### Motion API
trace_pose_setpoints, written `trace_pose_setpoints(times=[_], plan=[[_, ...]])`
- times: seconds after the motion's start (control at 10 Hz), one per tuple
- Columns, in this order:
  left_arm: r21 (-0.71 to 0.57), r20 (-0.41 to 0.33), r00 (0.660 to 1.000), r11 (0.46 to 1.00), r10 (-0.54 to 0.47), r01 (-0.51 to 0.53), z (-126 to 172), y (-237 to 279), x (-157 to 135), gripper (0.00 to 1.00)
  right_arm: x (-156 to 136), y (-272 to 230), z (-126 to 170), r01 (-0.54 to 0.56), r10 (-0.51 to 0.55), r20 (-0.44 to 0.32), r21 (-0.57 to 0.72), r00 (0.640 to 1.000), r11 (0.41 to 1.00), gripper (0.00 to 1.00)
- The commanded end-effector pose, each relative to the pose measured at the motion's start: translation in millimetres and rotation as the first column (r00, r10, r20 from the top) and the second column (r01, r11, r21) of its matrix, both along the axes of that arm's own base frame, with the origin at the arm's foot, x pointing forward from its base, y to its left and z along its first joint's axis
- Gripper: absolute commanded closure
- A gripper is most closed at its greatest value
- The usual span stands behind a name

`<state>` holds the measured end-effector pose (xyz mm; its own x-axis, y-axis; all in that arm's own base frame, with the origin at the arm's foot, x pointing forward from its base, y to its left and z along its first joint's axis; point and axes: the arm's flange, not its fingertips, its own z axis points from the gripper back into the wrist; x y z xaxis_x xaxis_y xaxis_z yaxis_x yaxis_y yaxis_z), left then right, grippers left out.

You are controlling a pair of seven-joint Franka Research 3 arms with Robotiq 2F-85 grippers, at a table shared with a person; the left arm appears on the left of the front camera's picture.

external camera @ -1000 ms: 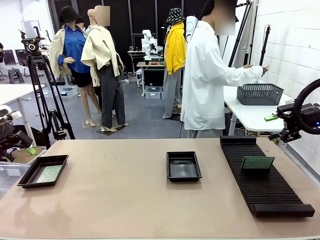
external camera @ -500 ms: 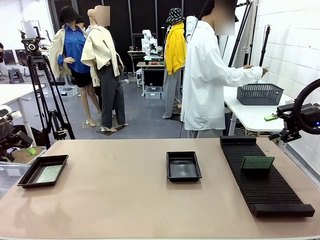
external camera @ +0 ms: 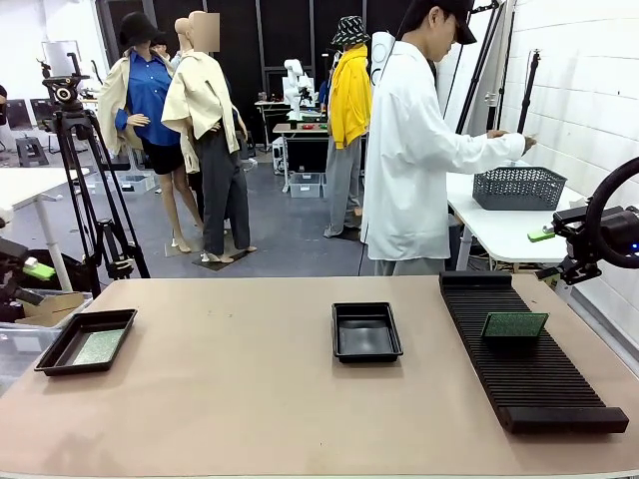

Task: Inspect and transfer BCBs to ESD trays.
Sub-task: Pick up the Blank PCB from the PCB Rack and place it in the right ESD tray.

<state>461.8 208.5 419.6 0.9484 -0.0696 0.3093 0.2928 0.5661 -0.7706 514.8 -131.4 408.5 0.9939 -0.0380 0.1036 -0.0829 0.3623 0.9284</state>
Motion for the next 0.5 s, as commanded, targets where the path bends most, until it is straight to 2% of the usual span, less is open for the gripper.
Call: trace_pose_setpoints(times=[0.0,0.2,0.4], plan=[[-0.160,0.001,0.998,0.985,-0.071,0.070,-11.6,33.4,15.1,0.00,-0.5,2.8,0.7,0.009,-0.009,-0.010,-0.006,1.000,1.000,0.00],[-0.300,0.040,0.995,0.949,-0.094,0.102,-14.6,52.7,15.5,0.00,-0.5,2.8,0.7,0.009,-0.009,-0.010,-0.006,1.000,1.000,0.00],[-0.363,-0.005,0.999,0.931,-0.049,0.044,-14.2,53.5,24.3,0.00,-0.5,2.8,0.7,0.009,-0.009,-0.010,-0.006,1.000,1.000,0.00]])
